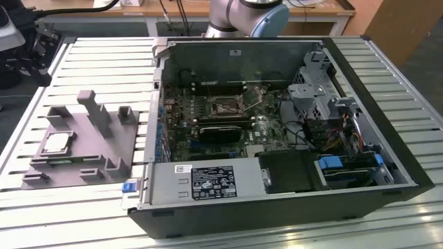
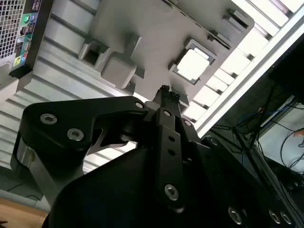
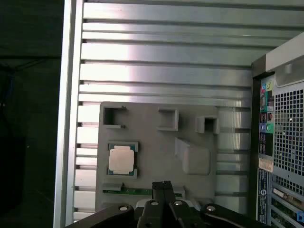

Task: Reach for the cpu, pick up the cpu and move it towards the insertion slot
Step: 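Reach for the cpu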

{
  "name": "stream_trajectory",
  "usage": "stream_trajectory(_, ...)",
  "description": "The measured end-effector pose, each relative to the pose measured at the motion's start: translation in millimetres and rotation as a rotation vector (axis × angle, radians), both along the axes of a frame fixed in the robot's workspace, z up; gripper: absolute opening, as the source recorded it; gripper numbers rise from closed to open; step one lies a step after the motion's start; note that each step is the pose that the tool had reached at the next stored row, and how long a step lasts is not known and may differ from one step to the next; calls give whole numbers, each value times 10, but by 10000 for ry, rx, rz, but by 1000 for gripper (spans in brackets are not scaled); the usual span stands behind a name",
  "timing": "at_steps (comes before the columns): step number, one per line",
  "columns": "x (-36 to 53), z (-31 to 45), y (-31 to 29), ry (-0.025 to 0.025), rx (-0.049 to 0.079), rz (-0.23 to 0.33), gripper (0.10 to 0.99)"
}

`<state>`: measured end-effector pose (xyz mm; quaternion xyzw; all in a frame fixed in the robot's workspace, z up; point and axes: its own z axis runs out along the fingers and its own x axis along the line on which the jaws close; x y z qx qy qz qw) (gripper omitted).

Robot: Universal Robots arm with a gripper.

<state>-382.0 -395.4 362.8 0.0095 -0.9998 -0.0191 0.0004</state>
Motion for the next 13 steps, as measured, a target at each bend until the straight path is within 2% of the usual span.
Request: stream_trajectory(13,-26,0,0,0,-1,0,106)
